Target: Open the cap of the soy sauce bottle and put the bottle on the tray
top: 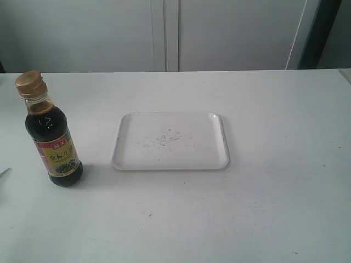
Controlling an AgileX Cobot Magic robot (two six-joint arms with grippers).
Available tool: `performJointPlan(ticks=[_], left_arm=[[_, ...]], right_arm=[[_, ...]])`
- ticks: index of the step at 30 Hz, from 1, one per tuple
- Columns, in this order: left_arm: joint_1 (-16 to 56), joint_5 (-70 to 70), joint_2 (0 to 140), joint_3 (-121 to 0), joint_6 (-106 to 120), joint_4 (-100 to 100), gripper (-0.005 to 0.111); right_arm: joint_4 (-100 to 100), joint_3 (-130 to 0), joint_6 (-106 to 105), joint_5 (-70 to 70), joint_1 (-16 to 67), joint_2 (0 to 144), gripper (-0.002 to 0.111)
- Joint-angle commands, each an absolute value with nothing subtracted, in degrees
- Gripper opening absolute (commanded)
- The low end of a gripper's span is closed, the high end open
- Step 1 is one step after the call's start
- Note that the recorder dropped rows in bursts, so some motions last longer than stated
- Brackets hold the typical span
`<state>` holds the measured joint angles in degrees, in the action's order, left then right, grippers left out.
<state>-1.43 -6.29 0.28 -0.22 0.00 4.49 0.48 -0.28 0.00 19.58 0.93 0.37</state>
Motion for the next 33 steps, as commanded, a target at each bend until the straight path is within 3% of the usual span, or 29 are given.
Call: performJointPlan(ticks=[1,14,19,28,33], left_arm=[[-1.71,-3.52,0.00,0.00,-1.24,6.39,0.000],[-1.71,18.10,0.00,0.00,-4.53,6.01,0.000],[-1.71,18.36,0.18,-3.15,-6.78,3.09,0.000],[-1.71,23.21,13.38,-13.15,-10.55,-2.96,0.000],[-1.71,29.88,23.08,-17.68,-26.16,-21.13,0.000]], right_arm=[[0.44,0.00,0.00,19.24,0.57,0.00,0.000],[0.44,0.00,0.00,19.24,0.57,0.00,0.000],[0.44,0.00,0.00,19.24,0.57,0.00,0.000],[0.44,0.00,0.00,19.24,0.57,0.00,0.000],[0.44,0.00,0.00,19.24,0.57,0.00,0.000]])
